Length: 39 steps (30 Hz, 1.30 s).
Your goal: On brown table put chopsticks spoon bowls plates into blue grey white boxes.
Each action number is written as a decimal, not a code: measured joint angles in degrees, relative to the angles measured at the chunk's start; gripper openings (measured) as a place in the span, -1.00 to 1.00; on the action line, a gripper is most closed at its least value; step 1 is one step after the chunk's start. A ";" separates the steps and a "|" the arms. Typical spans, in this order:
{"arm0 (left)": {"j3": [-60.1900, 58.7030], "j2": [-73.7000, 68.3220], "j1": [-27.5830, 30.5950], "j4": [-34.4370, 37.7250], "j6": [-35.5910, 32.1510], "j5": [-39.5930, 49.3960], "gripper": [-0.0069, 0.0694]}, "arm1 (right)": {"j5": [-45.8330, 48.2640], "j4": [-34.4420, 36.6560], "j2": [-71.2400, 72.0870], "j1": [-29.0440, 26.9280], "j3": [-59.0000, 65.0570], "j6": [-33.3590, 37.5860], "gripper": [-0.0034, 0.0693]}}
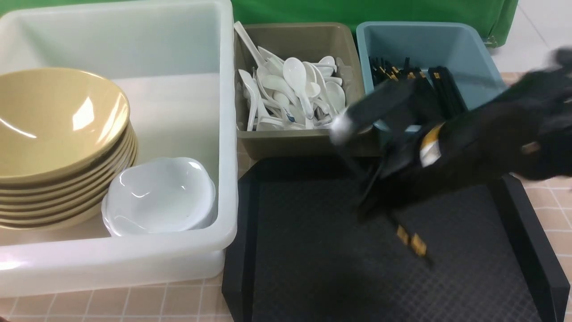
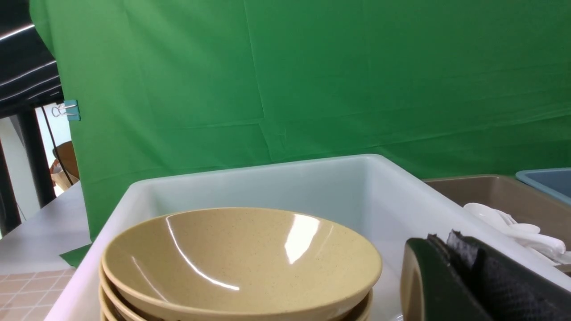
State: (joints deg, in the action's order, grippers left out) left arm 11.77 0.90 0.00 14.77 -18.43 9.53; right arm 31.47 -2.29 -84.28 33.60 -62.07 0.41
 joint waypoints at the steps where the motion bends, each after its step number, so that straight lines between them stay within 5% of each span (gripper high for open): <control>1: 0.00 0.00 0.00 0.00 -0.04 0.00 -0.81 | -2.73 -0.45 0.94 -1.55 -0.01 0.00 -0.66; 8: -0.05 0.00 0.00 0.00 -0.04 0.00 -0.81 | -42.81 -1.20 -2.73 -15.13 -0.40 -2.25 -0.66; 11: -0.05 0.00 0.00 0.00 -0.04 -0.06 -0.81 | -51.37 -1.24 -10.23 -18.04 -3.72 -3.42 -0.65; 22: -0.05 0.00 0.00 0.00 -0.04 -3.59 -0.81 | -22.54 -1.44 -20.66 -22.66 -16.76 -5.34 -0.06; 25: -0.05 0.00 0.00 0.00 -0.04 -3.67 -0.81 | -20.97 -1.44 -12.01 -22.07 -14.81 -3.99 -0.24; 31: -0.05 0.00 0.00 0.00 0.03 -3.67 -0.81 | -35.62 -1.44 9.46 -15.39 0.94 6.03 -0.77; 39: -0.05 0.00 0.00 0.00 -0.03 -3.67 -0.81 | -46.24 -1.66 30.98 -11.10 32.07 10.42 -0.81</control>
State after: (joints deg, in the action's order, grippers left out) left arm 11.72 0.90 0.00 14.77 -18.46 5.86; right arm -14.78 -3.95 -53.30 22.50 -30.01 10.84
